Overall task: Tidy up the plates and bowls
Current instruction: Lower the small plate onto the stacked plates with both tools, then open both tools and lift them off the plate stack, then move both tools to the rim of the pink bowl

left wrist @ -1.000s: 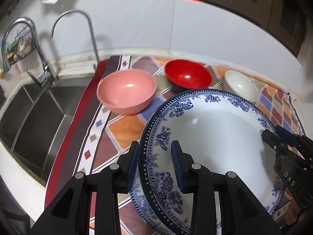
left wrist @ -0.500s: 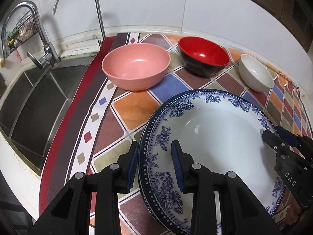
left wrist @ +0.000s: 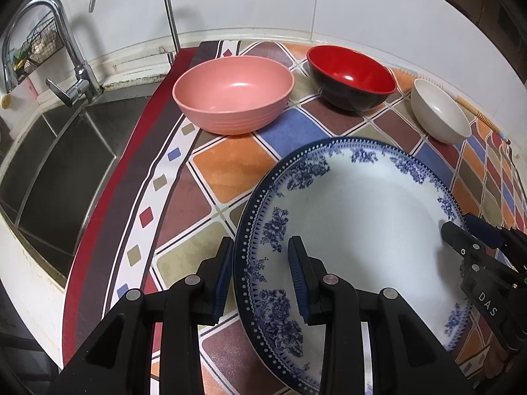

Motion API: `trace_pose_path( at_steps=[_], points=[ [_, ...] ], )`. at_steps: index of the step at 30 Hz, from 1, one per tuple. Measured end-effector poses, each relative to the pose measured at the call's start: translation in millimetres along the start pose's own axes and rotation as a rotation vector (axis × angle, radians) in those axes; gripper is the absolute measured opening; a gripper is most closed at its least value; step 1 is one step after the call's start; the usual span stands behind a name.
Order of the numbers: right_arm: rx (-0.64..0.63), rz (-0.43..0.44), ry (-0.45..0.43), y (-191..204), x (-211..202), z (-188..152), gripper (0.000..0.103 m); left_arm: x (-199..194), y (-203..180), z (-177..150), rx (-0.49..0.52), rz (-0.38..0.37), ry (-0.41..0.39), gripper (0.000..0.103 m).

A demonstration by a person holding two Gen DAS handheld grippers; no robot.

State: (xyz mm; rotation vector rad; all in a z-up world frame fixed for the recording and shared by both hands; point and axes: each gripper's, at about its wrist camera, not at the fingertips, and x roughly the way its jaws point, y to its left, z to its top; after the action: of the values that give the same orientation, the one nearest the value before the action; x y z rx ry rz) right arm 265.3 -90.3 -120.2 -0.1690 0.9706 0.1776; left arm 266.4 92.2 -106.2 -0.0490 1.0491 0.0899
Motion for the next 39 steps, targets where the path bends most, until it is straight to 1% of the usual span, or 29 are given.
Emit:
trace_pose_path(
  at_steps=[7, 14, 15, 17, 18, 20, 21, 23, 27, 30, 32, 36, 39],
  points=[
    [-0.010, 0.004, 0.030, 1.3, 8.9, -3.9, 0.037, 2.7, 0.4, -0.8, -0.001, 0.004, 0.008, 0.033],
    [-0.009, 0.008, 0.038, 1.0, 11.0, -5.1, 0.037, 8.9, 0.5, -1.7, -0.005, -0.002, 0.029, 0.034],
    [-0.010, 0.008, 0.038, 1.4, 10.9, -5.1, 0.037, 9.3, 0.3, -1.9, -0.005, -0.002, 0.030, 0.035],
    [-0.012, 0.008, 0.038, 1.5, 11.5, -4.6, 0.037, 8.3, 0.2, -1.8, -0.004, -0.014, 0.028, 0.044],
    [-0.013, 0.009, 0.040, 1.7, 11.5, -4.4, 0.039, 6.3, 0.6, -1.3, -0.006, -0.015, 0.022, 0.047],
    [-0.012, 0.020, 0.043, 2.0, 11.6, -4.0, 0.048, 1.1, 1.3, 0.4, -0.006, -0.009, 0.003, 0.055],
    [-0.008, 0.025, 0.043, 1.8, 11.0, -3.7, 0.054, -2.1, 1.5, 1.8, -0.002, 0.000, -0.010, 0.056],
    [0.005, 0.010, 0.026, 0.8, 6.8, -2.5, 0.055, -8.4, 2.9, 4.9, -0.001, 0.007, -0.028, 0.058],
    [0.009, -0.013, -0.026, 1.6, -6.8, 2.6, 0.055, -22.8, 6.8, 10.9, -0.001, -0.013, -0.062, 0.062],
    [0.018, 0.017, -0.054, 4.7, -17.5, 8.9, 0.055, -34.9, 12.1, 17.4, 0.010, -0.021, -0.099, 0.066],
    [0.027, 0.042, -0.076, 7.2, -25.2, 14.2, 0.055, -43.1, 16.2, 23.8, 0.025, -0.010, -0.134, 0.069],
    [0.046, 0.081, -0.131, 15.0, -35.8, 26.8, 0.055, -50.3, 27.9, 35.8, 0.032, 0.000, -0.171, 0.070],
    [0.046, 0.122, -0.154, 23.5, -38.0, 39.1, 0.055, -52.9, 36.7, 45.4, 0.048, 0.022, -0.196, 0.070]
  ],
)
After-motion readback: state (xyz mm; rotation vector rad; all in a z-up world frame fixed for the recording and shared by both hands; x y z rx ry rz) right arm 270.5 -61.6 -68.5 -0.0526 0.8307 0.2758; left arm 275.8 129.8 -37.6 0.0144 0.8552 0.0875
